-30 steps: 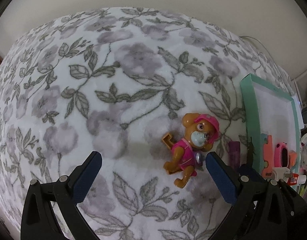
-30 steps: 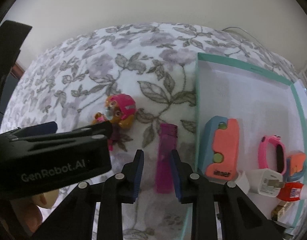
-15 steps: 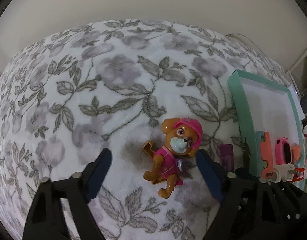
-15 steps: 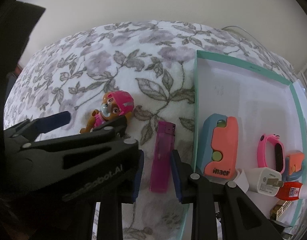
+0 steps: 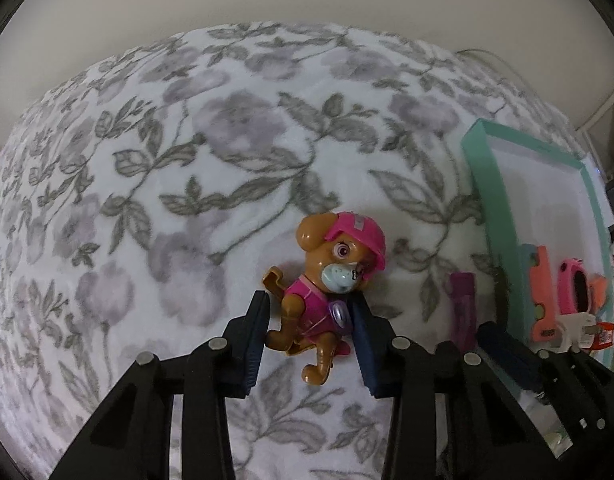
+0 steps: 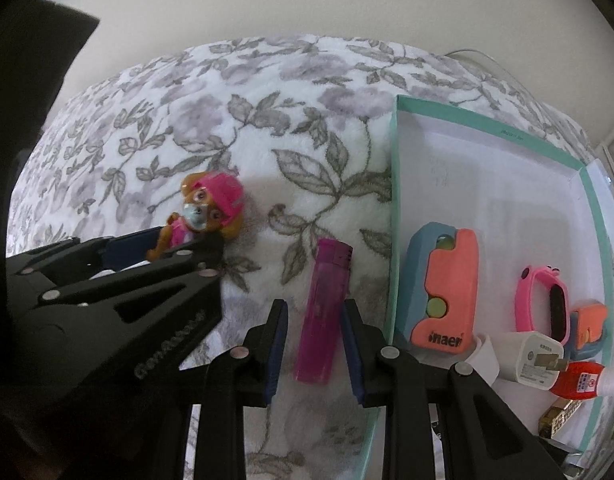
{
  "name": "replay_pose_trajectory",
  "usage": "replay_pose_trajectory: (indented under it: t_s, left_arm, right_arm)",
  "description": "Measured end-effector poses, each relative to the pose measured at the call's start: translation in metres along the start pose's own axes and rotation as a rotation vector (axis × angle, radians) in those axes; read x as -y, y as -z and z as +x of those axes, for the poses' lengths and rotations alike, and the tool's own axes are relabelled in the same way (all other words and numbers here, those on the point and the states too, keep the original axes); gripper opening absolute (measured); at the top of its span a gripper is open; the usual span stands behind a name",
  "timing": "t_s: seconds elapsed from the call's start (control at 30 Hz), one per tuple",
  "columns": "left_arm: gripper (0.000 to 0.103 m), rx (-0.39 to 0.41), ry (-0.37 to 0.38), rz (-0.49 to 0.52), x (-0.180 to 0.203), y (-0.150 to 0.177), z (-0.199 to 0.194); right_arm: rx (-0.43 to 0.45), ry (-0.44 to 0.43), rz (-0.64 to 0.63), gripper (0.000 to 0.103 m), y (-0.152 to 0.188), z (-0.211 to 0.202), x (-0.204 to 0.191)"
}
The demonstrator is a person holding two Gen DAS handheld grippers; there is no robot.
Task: Organize rigid objects
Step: 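Close the left gripper on the pink toy dog while the right gripper closes on the purple lighter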
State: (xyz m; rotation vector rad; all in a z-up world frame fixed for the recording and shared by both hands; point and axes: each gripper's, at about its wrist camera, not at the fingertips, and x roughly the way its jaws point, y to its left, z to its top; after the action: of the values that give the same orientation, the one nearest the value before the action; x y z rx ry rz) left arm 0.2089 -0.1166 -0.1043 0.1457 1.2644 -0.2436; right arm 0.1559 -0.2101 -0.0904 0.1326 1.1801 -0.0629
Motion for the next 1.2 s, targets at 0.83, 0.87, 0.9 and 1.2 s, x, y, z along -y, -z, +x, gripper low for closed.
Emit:
replay_pose_trajectory:
  t_s: [0.83, 0.87, 0.9, 1.2]
  left_arm:
    - [0.042, -0.040, -0.009, -0.038, -0.015, -0.002, 0.005]
    - [0.042, -0.040, -0.009, -0.038, -0.014, -0.002, 0.006]
    - [0.042, -0.040, -0.009, -0.037, -0.013, -0.002, 0.006]
    - [0.042, -0.038, -0.012, -0.034, -0.014, -0.002, 0.005]
  right_arm:
    - [-0.001, 0.001, -0.044, 0.029, 0.000, 0.003, -0.018]
    - [-0.003, -0.009, -0.041, 0.028, 0.000, 0.003, -0.018]
    - [-0.002, 0.011, -0.055, 0.028, 0.000, 0.004, -0.020]
    - [0.012, 0.047, -0.083, 0.027, 0.004, 0.006, -0.027]
